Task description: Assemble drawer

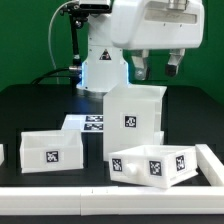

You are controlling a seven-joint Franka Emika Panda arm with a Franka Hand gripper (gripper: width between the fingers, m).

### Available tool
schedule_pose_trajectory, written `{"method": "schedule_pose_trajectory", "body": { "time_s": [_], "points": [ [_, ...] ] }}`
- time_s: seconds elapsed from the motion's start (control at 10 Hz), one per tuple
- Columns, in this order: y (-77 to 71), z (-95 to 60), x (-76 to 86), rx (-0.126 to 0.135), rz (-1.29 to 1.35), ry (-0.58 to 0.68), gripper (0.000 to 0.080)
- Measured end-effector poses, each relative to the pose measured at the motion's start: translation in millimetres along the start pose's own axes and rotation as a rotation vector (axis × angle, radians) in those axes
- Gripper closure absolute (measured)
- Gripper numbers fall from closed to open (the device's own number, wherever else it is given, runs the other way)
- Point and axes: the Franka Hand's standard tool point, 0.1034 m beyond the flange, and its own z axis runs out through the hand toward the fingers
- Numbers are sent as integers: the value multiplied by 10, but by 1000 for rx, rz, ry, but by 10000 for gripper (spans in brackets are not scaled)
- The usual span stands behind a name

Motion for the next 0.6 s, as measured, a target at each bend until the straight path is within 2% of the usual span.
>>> {"method": "schedule_pose_trajectory", "body": {
  "time_s": [0.2,0.3,0.6],
  "points": [
    [292,-110,203,41,-43,-59,150],
    [400,-153,271,79,-86,-56,150],
    [402,-154,280,84,-79,-55,150]
  ]
}}
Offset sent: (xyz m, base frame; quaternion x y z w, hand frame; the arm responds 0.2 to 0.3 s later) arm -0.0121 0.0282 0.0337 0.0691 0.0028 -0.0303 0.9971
